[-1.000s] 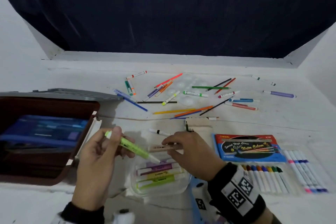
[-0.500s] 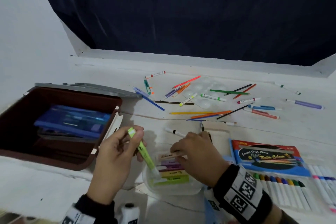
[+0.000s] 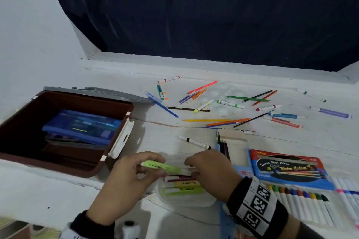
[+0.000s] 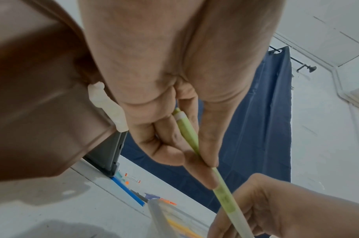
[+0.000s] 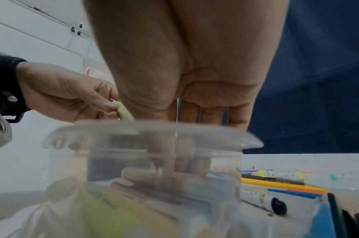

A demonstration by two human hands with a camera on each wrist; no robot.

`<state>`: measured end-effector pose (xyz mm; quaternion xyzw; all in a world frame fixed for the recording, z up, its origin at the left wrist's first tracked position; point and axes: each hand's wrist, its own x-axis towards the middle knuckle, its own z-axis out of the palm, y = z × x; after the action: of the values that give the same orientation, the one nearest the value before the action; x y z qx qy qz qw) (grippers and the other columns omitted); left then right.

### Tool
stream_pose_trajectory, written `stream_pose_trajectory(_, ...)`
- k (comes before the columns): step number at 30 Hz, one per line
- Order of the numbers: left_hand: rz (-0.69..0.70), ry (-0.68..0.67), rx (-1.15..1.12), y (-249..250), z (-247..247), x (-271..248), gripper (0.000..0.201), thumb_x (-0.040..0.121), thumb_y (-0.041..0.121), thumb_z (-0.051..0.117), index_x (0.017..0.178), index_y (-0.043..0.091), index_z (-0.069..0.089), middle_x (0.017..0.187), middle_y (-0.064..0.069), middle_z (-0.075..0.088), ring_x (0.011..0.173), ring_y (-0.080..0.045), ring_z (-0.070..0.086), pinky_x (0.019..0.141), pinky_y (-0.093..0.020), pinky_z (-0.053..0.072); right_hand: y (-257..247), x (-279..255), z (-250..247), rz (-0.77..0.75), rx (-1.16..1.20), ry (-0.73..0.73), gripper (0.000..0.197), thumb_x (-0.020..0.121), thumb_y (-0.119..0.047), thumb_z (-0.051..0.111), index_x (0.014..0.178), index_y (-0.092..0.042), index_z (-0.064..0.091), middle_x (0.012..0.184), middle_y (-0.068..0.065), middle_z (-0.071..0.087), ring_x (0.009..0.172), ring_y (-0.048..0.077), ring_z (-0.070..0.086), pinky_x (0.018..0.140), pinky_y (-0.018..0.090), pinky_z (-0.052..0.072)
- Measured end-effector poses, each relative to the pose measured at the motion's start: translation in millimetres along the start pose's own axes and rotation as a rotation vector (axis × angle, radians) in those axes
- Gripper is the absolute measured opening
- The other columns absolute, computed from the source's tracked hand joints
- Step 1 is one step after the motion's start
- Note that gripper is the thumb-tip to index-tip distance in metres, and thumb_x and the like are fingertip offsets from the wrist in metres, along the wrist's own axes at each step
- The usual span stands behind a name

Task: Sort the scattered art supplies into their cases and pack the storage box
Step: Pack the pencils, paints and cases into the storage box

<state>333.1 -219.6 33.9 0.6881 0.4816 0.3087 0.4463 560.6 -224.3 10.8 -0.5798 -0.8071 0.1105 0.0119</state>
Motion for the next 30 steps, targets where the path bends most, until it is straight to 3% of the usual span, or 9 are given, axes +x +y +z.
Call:
stream_pose_trajectory(4,0.027,-0.036,0.124,-0.4,-2.8,-1.1,0.014,0.083,0.016,0.078,0.091,0.028,0.076,0.082,0.012,0.076,0.079,-0.008,0.071,0.076,-0.014,0.05,4.2,-2.0,-3.4,0.015,0.005,-0.005,0.03,0.09,-0.008,0.053,0.112,-0.023,0.066,0.106,0.0,0.07,0.101,0.023,0.063,0.083,0.037,0.052)
stream_pose_trajectory(8,0.032,0.087,0.029,-3.3,-2.7,-0.2,0.017,0.074,0.032,0.081,0.09,0.03,0.075,0.086,0.002,0.074,0.077,-0.021,0.07,0.079,-0.041,0.057,5.1,-0.7,-2.1,-0.001,-0.007,0.008,0.035,0.089,-0.006,0.052,0.111,-0.027,0.069,0.1,-0.002,0.071,0.096,0.021,0.064,0.079,0.032,0.051)
stream_pose_trajectory(12,0.129,0.237,-0.05,6.3,-0.6,4.2,0.018,0.069,0.032,0.082,0.084,0.029,0.073,0.078,0.005,0.07,0.067,-0.018,0.062,0.068,-0.028,0.054,7.9,0.3,-4.6,-0.013,0.029,0.013,0.028,0.092,-0.011,0.051,0.105,-0.025,0.071,0.093,-0.002,0.071,0.089,0.019,0.065,0.074,0.03,0.049)
stream_pose_trajectory(14,0.143,0.256,-0.028,8.3,-3.3,7.6,0.018,0.07,0.032,0.083,0.085,0.028,0.074,0.081,0.003,0.072,0.069,-0.021,0.064,0.067,-0.03,0.054,9.1,0.9,-6.2,-0.007,0.044,0.002,0.026,0.092,-0.013,0.051,0.103,-0.024,0.072,0.092,-0.002,0.071,0.088,0.019,0.064,0.074,0.031,0.05)
stream_pose_trajectory(19,0.085,0.08,0.038,2.9,-9.8,10.2,0.02,0.07,0.037,0.082,0.087,0.028,0.075,0.082,0.001,0.072,0.068,-0.019,0.064,0.07,-0.034,0.056,9.9,2.2,-7.1,-0.002,0.013,0.0,0.021,0.089,-0.01,0.05,0.085,-0.019,0.068,0.08,-0.001,0.067,0.079,0.021,0.061,0.069,0.033,0.05)
stream_pose_trajectory(24,0.061,0.02,0.032,-2.4,0.6,11.9,0.02,0.07,0.037,0.083,0.088,0.029,0.076,0.087,0.0,0.073,0.074,-0.027,0.066,0.073,-0.041,0.056,13.2,4.7,-5.3,-0.003,0.051,0.022,0.021,0.091,-0.017,0.052,0.094,-0.021,0.072,0.087,-0.003,0.071,0.083,0.019,0.063,0.076,0.036,0.054)
stream_pose_trajectory(26,0.066,0.071,-0.062,-1.6,7.4,15.7,0.019,0.07,0.029,0.084,0.088,0.025,0.076,0.086,-0.002,0.073,0.075,-0.028,0.066,0.074,-0.036,0.056,13.8,5.7,-4.8,-0.012,0.066,0.036,0.021,0.09,-0.018,0.053,0.095,-0.022,0.073,0.087,-0.004,0.072,0.082,0.018,0.064,0.076,0.036,0.055)
stream_pose_trajectory(28,0.059,0.122,-0.249,2.4,12.0,20.2,0.02,0.07,0.02,0.083,0.088,0.016,0.076,0.081,-0.001,0.074,0.074,-0.02,0.068,0.073,-0.025,0.056,15.0,6.8,-4.3,-0.012,0.077,0.046,0.02,0.09,-0.019,0.055,0.094,-0.022,0.074,0.086,-0.004,0.073,0.081,0.018,0.065,0.075,0.036,0.056)
stream_pose_trajectory(30,0.03,0.159,-0.426,6.7,14.6,24.1,0.022,0.071,0.018,0.079,0.091,0.01,0.077,0.084,-0.005,0.076,0.086,-0.02,0.072,0.083,-0.023,0.056,16.6,7.2,-3.7,-0.009,0.088,0.055,0.019,0.088,-0.019,0.056,0.093,-0.022,0.075,0.085,-0.004,0.073,0.079,0.017,0.066,0.075,0.036,0.056)
